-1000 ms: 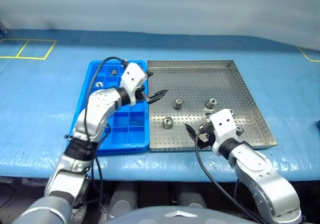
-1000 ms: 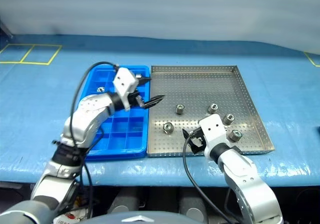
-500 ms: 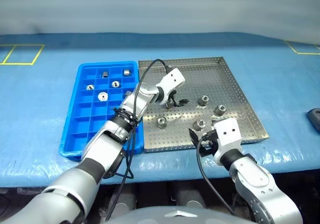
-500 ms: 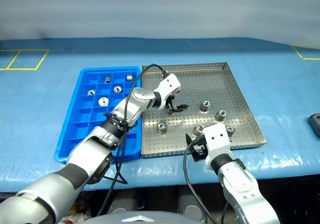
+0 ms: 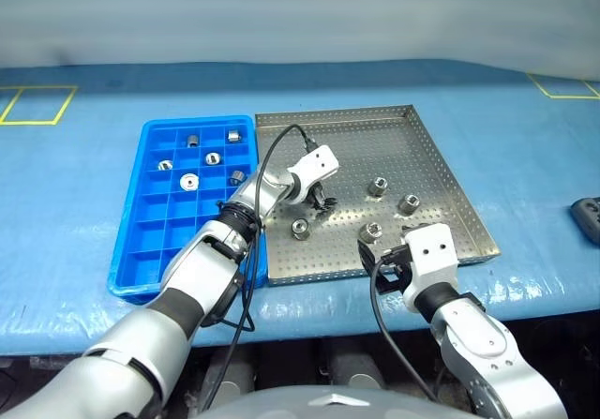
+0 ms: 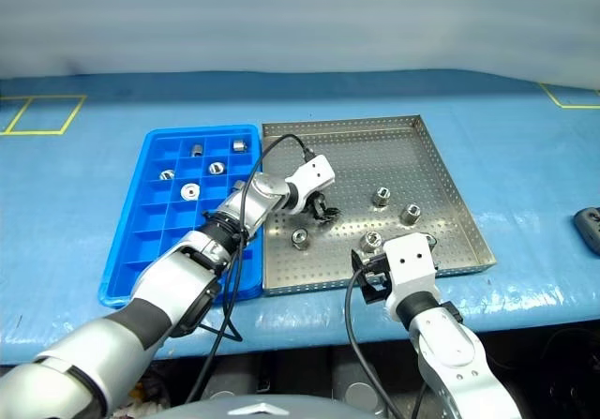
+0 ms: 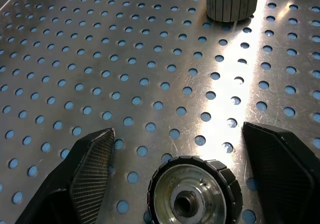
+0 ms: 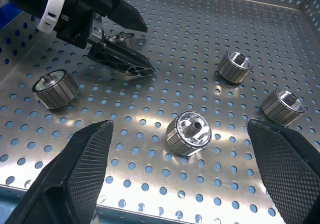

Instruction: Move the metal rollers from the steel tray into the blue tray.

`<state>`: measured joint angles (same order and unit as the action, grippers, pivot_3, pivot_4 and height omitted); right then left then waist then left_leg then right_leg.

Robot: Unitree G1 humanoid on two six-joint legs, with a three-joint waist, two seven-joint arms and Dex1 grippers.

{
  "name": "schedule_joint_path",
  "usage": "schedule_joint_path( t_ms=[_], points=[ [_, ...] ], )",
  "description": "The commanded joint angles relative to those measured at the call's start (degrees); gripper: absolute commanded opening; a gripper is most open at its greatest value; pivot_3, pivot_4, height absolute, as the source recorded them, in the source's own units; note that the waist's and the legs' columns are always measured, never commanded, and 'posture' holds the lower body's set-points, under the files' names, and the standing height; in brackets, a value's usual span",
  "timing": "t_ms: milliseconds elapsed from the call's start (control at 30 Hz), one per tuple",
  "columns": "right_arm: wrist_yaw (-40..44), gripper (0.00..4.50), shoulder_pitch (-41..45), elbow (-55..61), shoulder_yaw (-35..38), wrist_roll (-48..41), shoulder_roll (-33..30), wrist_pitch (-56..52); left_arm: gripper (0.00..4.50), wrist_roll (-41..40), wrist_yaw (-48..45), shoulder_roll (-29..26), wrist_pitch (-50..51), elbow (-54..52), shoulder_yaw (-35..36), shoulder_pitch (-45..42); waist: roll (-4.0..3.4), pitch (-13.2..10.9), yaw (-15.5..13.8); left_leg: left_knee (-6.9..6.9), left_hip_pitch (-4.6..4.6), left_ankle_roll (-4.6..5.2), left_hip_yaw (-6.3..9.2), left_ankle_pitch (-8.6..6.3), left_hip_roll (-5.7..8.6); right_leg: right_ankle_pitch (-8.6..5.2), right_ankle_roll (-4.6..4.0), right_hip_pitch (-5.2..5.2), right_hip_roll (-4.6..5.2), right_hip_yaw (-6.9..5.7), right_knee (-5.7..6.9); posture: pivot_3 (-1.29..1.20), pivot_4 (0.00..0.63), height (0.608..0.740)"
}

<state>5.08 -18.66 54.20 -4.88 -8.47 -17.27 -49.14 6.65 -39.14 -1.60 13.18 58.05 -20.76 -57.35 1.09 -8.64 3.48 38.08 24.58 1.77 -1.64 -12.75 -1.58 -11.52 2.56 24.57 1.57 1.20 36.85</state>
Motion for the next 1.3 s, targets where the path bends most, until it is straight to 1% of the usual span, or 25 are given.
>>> schedule_joint_path(
  t_ms=[33, 300, 367, 400, 600, 800, 967, 1100, 1267, 1300],
  points=[
    [0.5, 4.50, 1.2, 1.2, 0.4, 0.0, 0.1, 0.7, 4.48, 1.0, -1.7, -1.0, 0.4, -1.6, 0.5, -0.5, 0.00, 0.0, 0.0, 0.00, 0.00, 0.00, 0.00, 0.00, 0.00, 0.00, 0.00, 0.00, 0.00, 0.00, 0.00, -0.10, 0.150, 0.740],
    [2.1, 4.50, 4.4, -0.7, -0.5, -0.3, -0.2, 0.3, 4.48, 0.3, -2.1, -3.4, 3.3, -5.9, 1.6, 1.1, 0.00, 0.0, -0.3, -0.01, 0.01, 0.00, 0.00, 0.00, 0.01, 0.00, 0.01, 0.01, -0.02, 0.00, 0.01, -0.05, 0.150, 0.740],
    [2.4, 4.50, 5.1, -1.2, -0.7, -0.3, -0.3, 0.2, 4.11, 0.3, -2.3, -3.7, 4.0, -7.0, 1.6, 1.9, 0.00, 0.0, -0.7, -0.01, 0.01, 0.00, 0.00, 0.00, 0.01, 0.01, 0.01, 0.01, -0.01, 0.00, 0.01, -0.04, 0.150, 0.740],
    [2.6, 4.50, 5.5, -1.3, -0.7, -0.4, -0.3, 0.1, 3.86, 0.1, -2.4, -3.7, 4.5, -7.6, 1.9, 2.3, 0.00, 0.0, -0.9, -0.02, 0.01, 0.00, 0.01, 0.00, 0.00, 0.01, 0.02, 0.01, -0.01, 0.00, 0.01, -0.04, 0.150, 0.740],
    [3.3, 4.50, 6.2, -1.7, -0.4, -0.4, -0.5, -0.1, 1.88, -1.3, -3.2, -3.4, 6.4, -11.2, 3.0, 3.7, 0.00, 0.0, -1.8, 0.01, 0.02, 0.00, 0.01, 0.00, 0.02, 0.01, 0.02, 0.00, -0.01, -0.01, 0.01, -0.03, 0.150, 0.740],
    [3.9, 4.50, 6.7, -1.9, -0.4, -0.4, -0.7, -0.5, 1.85, -2.4, -1.8, -3.4, 7.2, -13.5, 5.2, 4.4, 0.00, 0.0, -2.0, 0.01, 0.02, 0.00, 0.01, 0.00, 0.06, 0.01, 0.02, 0.01, -0.02, -0.01, 0.01, -0.02, 0.150, 0.740],
    [4.4, 4.50, 7.7, -1.8, -1.2, -0.4, -1.2, -1.5, 1.85, -7.2, 0.8, -3.4, 8.7, -22.2, 11.5, 5.9, 0.00, 0.0, -2.0, 0.00, 0.03, 0.00, 0.02, 0.00, 0.00, 0.02, 0.02, 0.02, -0.03, 0.00, 0.03, -0.02, 0.150, 0.740],
    [5.7, 4.50, 10.1, -2.0, -1.9, -0.6, -2.2, -2.7, 1.85, -11.3, 6.1, -5.0, 12.9, -38.0, 18.5, 10.9, -0.01, 0.0, -1.9, 0.00, 0.02, 0.00, 0.01, 0.00, -0.07, 0.06, 0.09, 0.02, -0.02, 0.03, 0.03, 0.01, 0.150, 0.740],
    [7.8, 4.50, 14.0, -3.6, -3.7, -1.5, -3.3, -3.6, 1.85, -11.5, 13.7, -8.9, 19.6, -58.3, 23.9, 21.1, -0.03, 0.0, -2.0, -0.05, -0.08, -0.01, -0.01, 0.01, -0.11, 0.17, 0.24, -0.01, -0.04, 0.05, 0.06, 0.08, 0.150, 0.740],
    [8.3, 4.50, 14.8, -4.1, -4.2, -1.7, -3.5, -3.6, 1.85, -11.4, 15.1, -9.5, 20.9, -61.8, 24.6, 23.2, -0.03, 0.0, -2.4, -0.08, -0.12, -0.01, -0.02, 0.01, -0.12, 0.18, 0.25, -0.03, -0.04, 0.05, 0.07, 0.10, 0.150, 0.740]
  ],
)
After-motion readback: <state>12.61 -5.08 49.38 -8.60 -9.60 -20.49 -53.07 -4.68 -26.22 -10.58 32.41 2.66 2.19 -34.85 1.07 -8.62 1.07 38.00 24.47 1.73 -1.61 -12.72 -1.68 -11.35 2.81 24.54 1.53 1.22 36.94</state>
